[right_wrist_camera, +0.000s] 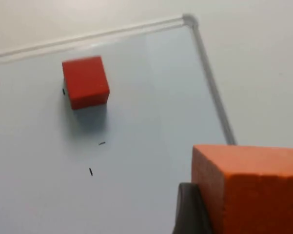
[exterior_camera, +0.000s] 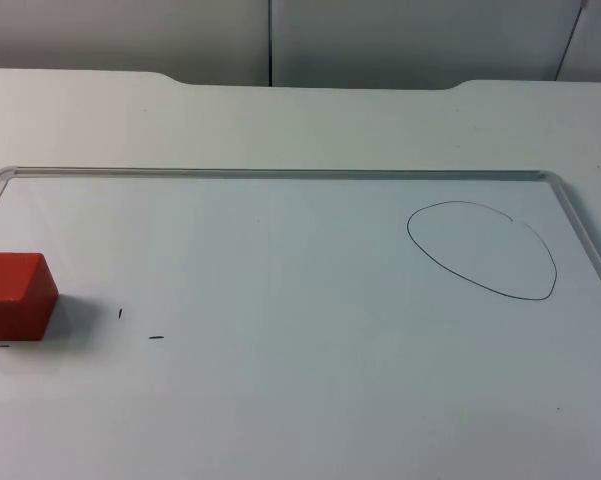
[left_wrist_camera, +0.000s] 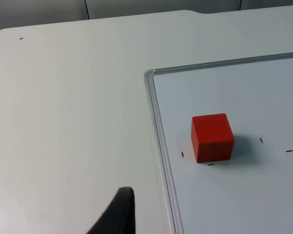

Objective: Pick up one cube with the left hand and another cube with the right hand. First place the cube in the right hand at the target position, then stack the cube in the left hand on top.

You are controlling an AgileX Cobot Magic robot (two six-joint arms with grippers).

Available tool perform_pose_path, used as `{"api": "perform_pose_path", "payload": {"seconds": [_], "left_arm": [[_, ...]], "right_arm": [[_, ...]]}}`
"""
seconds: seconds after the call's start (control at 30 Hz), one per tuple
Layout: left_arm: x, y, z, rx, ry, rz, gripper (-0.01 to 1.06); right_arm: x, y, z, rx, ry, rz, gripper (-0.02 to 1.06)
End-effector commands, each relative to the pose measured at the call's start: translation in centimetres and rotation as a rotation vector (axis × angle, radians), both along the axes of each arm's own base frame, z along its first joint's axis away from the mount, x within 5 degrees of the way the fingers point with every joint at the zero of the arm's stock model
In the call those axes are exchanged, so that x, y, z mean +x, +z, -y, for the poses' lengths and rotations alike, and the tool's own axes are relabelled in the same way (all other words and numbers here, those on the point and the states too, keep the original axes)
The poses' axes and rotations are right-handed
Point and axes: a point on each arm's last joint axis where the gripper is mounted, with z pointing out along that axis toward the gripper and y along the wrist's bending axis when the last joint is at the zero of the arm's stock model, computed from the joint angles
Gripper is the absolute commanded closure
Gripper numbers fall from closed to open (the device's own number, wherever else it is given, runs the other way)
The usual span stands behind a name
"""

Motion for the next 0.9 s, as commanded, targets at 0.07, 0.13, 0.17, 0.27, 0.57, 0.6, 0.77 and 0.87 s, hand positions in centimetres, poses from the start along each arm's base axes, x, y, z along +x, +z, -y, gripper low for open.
{"api": "perform_pose_path", "payload": {"seconds": [0.07,0.13,0.17,0.27,0.57,0.6,0.77,0.87], "left_arm": [[0.0,0.0,0.1,-0.013,-0.001,0.010,0.00],[0.0,0.0,0.1,-0.013,-0.001,0.010,0.00],[0.0,0.0,0.1,-0.013,-0.001,0.010,0.00],[0.0,0.0,0.1,-0.013,-0.001,0.010,0.00],[0.0,0.0,0.1,-0.013,-0.001,0.010,0.00],[0.0,0.0,0.1,-0.013,-0.001,0.010,0.00],[0.0,0.0,0.1,-0.013,-0.001,0.010,0.00],[0.0,0.0,0.1,-0.013,-0.001,0.010,0.00]], "right_arm": [[-2.9,6.4,3.1,0.149,-0.052,0.081,1.05],[-3.7,7.7,4.0,0.179,-0.060,0.106,1.05],[-4.3,8.9,4.8,0.205,-0.074,0.124,1.05],[-6.6,12.4,8.1,0.261,-0.125,0.198,1.05],[-10.8,17.0,13.4,0.393,-0.216,0.267,1.05],[-11.2,17.2,14.0,0.401,-0.230,0.269,1.05],[-12.9,16.1,17.3,0.406,-0.330,0.319,1.05],[-13.8,14.8,18.9,0.414,-0.376,0.353,1.05]]}}
